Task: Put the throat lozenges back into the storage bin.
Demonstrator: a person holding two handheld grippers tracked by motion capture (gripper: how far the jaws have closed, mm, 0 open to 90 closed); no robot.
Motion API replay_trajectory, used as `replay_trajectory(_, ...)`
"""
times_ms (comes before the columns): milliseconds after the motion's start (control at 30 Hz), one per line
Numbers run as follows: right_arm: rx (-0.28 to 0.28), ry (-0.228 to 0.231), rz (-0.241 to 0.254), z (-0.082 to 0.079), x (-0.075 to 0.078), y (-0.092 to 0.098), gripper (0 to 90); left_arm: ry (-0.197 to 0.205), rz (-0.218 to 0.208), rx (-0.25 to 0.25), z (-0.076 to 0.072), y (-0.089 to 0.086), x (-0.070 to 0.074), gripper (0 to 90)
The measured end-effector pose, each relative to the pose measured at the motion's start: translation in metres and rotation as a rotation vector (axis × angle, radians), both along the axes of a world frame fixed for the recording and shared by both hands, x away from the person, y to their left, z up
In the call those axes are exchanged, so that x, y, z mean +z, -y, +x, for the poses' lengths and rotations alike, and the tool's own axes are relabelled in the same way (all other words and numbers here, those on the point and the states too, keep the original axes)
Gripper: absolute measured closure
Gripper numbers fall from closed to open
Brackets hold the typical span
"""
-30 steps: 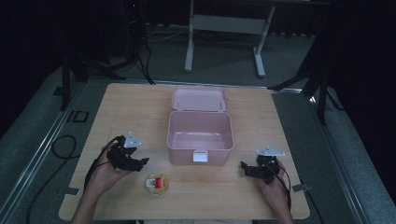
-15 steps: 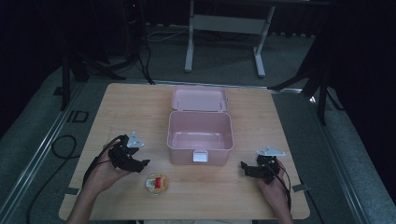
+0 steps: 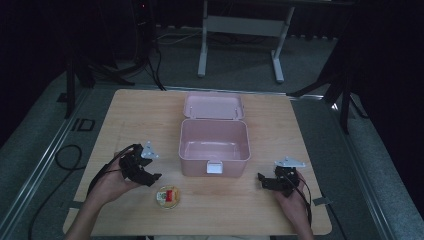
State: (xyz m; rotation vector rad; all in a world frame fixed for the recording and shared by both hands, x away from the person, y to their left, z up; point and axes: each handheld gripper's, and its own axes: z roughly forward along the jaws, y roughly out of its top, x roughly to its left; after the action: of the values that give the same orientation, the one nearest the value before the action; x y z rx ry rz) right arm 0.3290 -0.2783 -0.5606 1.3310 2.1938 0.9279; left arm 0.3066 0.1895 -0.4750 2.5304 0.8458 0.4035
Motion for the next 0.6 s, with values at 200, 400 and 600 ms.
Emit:
replay_trajectory(200, 0.0, 0.0, 0.0, 0.0, 0.0, 0.0, 12.7, -0.016, 0.041, -0.02, 0.001, 0.004, -0.003, 24.5)
replay_trajectory(400, 0.0, 0.0, 0.0, 0.0, 0.0, 0.0, 12.6, -0.034, 0.056, -0.045, 0.0, 0.009, -0.004, 23.3)
replay_trajectory(600, 0.0, 0.0, 0.0, 0.0, 0.0, 0.0, 12.6, -0.055, 0.059, -0.082, 0.0, 0.011, -0.003, 22.9)
